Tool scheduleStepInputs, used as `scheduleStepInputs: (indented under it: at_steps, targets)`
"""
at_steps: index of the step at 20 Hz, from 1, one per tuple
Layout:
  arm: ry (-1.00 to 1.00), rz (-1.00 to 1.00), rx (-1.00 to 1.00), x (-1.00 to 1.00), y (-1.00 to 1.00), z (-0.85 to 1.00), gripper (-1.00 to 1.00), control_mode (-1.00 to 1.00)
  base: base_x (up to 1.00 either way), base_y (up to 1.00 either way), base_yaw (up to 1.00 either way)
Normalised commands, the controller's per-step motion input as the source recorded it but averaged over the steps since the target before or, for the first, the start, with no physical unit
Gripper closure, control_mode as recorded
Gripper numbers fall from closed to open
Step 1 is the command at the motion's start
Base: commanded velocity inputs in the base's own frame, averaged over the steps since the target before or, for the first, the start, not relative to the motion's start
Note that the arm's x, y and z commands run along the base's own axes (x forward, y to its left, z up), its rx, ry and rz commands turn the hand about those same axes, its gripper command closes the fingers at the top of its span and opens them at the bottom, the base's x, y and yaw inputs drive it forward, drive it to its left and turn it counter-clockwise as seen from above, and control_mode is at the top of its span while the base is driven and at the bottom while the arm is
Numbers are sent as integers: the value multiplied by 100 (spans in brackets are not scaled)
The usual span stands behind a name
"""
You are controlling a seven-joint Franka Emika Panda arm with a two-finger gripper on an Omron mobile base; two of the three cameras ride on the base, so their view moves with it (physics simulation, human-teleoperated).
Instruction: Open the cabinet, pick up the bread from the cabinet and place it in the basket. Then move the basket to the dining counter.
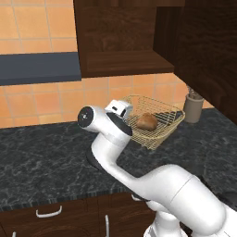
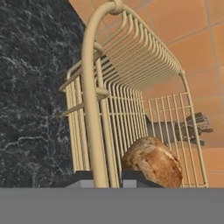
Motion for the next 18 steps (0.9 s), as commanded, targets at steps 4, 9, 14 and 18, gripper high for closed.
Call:
scheduleStepInputs:
  at_steps: [4, 9, 14, 18]
  targets:
    - [0, 7, 0, 0, 0, 8, 100, -100, 0, 0, 0]
    - [0, 3, 0, 0, 0, 0, 100, 100, -6, 7, 2]
    - [0, 0, 0, 0, 0, 0, 100, 100, -55, 96, 26]
    - [0, 0, 0, 0, 0, 0, 100, 100, -38, 87, 84]
